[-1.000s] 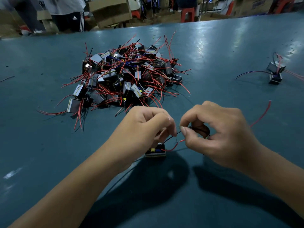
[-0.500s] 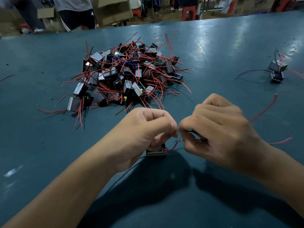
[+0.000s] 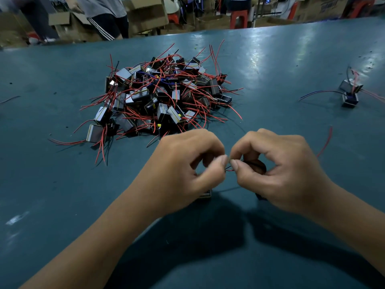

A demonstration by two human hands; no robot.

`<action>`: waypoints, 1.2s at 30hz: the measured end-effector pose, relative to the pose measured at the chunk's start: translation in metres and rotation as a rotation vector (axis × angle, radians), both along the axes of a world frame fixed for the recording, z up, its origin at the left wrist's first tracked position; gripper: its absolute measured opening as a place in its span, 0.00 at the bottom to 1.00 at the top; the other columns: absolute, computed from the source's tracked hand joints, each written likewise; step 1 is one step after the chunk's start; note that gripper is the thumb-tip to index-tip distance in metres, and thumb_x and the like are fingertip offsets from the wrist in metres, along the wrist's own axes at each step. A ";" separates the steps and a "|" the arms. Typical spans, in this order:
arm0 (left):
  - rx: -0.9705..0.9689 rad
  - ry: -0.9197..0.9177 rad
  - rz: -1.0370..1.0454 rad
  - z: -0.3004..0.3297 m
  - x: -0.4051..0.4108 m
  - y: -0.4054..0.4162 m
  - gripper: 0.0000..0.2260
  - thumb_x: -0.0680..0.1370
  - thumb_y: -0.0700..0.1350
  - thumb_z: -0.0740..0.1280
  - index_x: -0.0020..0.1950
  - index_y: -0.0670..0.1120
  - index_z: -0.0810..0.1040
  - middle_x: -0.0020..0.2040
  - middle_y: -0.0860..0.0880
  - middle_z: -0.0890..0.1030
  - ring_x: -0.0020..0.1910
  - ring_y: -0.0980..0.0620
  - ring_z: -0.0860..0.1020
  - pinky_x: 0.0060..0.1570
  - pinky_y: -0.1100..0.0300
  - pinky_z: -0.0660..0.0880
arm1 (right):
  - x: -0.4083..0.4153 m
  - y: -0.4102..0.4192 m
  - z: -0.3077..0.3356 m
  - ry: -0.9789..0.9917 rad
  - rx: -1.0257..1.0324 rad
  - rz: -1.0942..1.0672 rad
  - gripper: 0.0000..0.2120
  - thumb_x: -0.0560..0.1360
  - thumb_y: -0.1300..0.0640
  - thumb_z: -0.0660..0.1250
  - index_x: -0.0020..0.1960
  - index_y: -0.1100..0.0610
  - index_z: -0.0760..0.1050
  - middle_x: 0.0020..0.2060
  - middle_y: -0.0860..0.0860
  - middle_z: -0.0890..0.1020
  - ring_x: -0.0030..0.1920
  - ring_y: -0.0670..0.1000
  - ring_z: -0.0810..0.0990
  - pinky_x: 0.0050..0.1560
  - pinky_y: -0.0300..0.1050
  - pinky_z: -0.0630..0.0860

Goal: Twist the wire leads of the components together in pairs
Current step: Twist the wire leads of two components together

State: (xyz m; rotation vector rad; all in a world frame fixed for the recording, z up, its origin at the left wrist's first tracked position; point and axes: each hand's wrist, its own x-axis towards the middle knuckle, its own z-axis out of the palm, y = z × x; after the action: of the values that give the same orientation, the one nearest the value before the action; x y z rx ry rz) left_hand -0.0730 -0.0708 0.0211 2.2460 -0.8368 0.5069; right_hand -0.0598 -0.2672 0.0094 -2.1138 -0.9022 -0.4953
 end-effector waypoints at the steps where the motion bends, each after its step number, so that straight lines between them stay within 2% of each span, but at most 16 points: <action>1: -0.112 0.192 -0.009 0.001 0.001 0.000 0.09 0.76 0.46 0.65 0.39 0.44 0.80 0.31 0.53 0.75 0.30 0.56 0.70 0.31 0.62 0.68 | 0.000 0.000 0.000 -0.051 -0.028 -0.008 0.05 0.72 0.55 0.66 0.40 0.54 0.78 0.27 0.46 0.73 0.32 0.49 0.70 0.39 0.33 0.65; 3: -0.291 0.496 -0.023 0.000 0.002 -0.001 0.12 0.77 0.47 0.63 0.37 0.45 0.80 0.29 0.52 0.73 0.27 0.57 0.66 0.28 0.64 0.63 | 0.000 0.000 -0.001 -0.167 -0.074 0.002 0.06 0.73 0.57 0.65 0.40 0.56 0.79 0.29 0.45 0.72 0.32 0.51 0.68 0.41 0.34 0.64; 5: -0.340 0.607 -0.030 -0.002 0.003 -0.002 0.11 0.76 0.46 0.62 0.36 0.45 0.79 0.28 0.53 0.71 0.26 0.56 0.64 0.27 0.64 0.60 | 0.002 0.001 -0.001 -0.267 -0.104 0.020 0.06 0.74 0.59 0.65 0.40 0.58 0.79 0.33 0.42 0.70 0.33 0.48 0.65 0.41 0.38 0.65; 9: -0.347 0.651 -0.100 -0.002 0.003 0.000 0.10 0.75 0.51 0.65 0.38 0.48 0.79 0.30 0.54 0.73 0.28 0.54 0.63 0.27 0.62 0.60 | 0.005 -0.001 -0.002 -0.305 -0.109 0.037 0.07 0.76 0.60 0.66 0.41 0.59 0.80 0.38 0.39 0.68 0.37 0.41 0.60 0.42 0.42 0.67; 13: -0.273 0.509 -0.121 -0.002 0.003 0.004 0.08 0.79 0.48 0.67 0.42 0.45 0.80 0.31 0.55 0.72 0.30 0.59 0.65 0.30 0.67 0.63 | 0.004 -0.001 -0.002 -0.280 -0.098 0.009 0.05 0.75 0.59 0.67 0.42 0.58 0.80 0.34 0.40 0.68 0.34 0.45 0.66 0.42 0.38 0.65; 16: -0.192 0.387 -0.092 -0.003 0.004 0.005 0.07 0.80 0.48 0.66 0.44 0.47 0.78 0.33 0.58 0.72 0.31 0.61 0.67 0.33 0.70 0.64 | 0.004 -0.001 -0.002 -0.168 -0.103 -0.019 0.04 0.75 0.56 0.66 0.43 0.55 0.78 0.30 0.43 0.73 0.33 0.48 0.70 0.41 0.36 0.66; 19: -0.179 0.351 -0.032 -0.008 0.008 0.004 0.05 0.80 0.47 0.66 0.45 0.48 0.77 0.34 0.59 0.72 0.31 0.60 0.67 0.32 0.69 0.64 | 0.008 -0.005 -0.002 0.045 -0.035 0.038 0.02 0.75 0.57 0.68 0.43 0.55 0.77 0.30 0.46 0.76 0.33 0.48 0.75 0.38 0.39 0.71; 23: -0.334 0.392 0.035 -0.013 0.018 0.006 0.05 0.79 0.45 0.65 0.44 0.48 0.76 0.33 0.57 0.73 0.32 0.60 0.69 0.33 0.66 0.67 | 0.015 -0.010 -0.003 0.229 0.004 0.086 0.04 0.75 0.56 0.69 0.41 0.52 0.77 0.32 0.46 0.78 0.33 0.49 0.76 0.37 0.43 0.73; 26: -0.242 0.454 0.077 -0.020 0.024 0.007 0.03 0.80 0.44 0.68 0.48 0.46 0.80 0.37 0.55 0.79 0.36 0.60 0.73 0.39 0.63 0.71 | 0.019 -0.014 -0.003 0.336 0.011 0.104 0.04 0.74 0.53 0.69 0.41 0.50 0.77 0.32 0.48 0.79 0.31 0.50 0.76 0.35 0.48 0.74; 30: -0.058 0.619 -0.014 -0.028 0.022 0.003 0.06 0.78 0.47 0.71 0.53 0.47 0.82 0.36 0.62 0.80 0.31 0.64 0.72 0.34 0.70 0.68 | 0.023 -0.020 0.002 0.529 -0.015 0.202 0.03 0.75 0.54 0.71 0.43 0.49 0.80 0.32 0.48 0.82 0.31 0.44 0.78 0.32 0.38 0.74; 33: -0.029 0.617 -0.020 -0.030 0.022 0.003 0.04 0.79 0.46 0.71 0.52 0.48 0.83 0.36 0.58 0.80 0.33 0.60 0.73 0.35 0.63 0.71 | 0.023 -0.020 0.004 0.677 0.052 0.245 0.02 0.75 0.57 0.72 0.43 0.52 0.81 0.31 0.53 0.82 0.31 0.48 0.81 0.29 0.39 0.76; 34: -0.061 0.613 -0.008 -0.029 0.022 0.003 0.03 0.79 0.44 0.71 0.51 0.48 0.84 0.35 0.56 0.80 0.34 0.58 0.73 0.36 0.59 0.71 | 0.022 -0.019 0.004 0.712 0.081 0.249 0.02 0.74 0.56 0.72 0.43 0.53 0.82 0.30 0.54 0.82 0.31 0.49 0.81 0.28 0.40 0.76; 36: -0.167 0.626 0.023 -0.029 0.022 0.006 0.04 0.80 0.41 0.68 0.48 0.47 0.83 0.33 0.53 0.78 0.32 0.56 0.71 0.33 0.58 0.69 | 0.021 -0.017 0.005 0.753 0.132 0.238 0.04 0.72 0.56 0.71 0.43 0.56 0.82 0.30 0.54 0.82 0.30 0.49 0.81 0.28 0.39 0.77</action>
State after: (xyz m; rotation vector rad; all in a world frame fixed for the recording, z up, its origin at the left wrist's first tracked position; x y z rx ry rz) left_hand -0.0511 -0.0652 -0.0075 2.0737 -0.4238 -0.1231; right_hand -0.0387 -0.2846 0.0143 -1.8139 -0.6328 0.3461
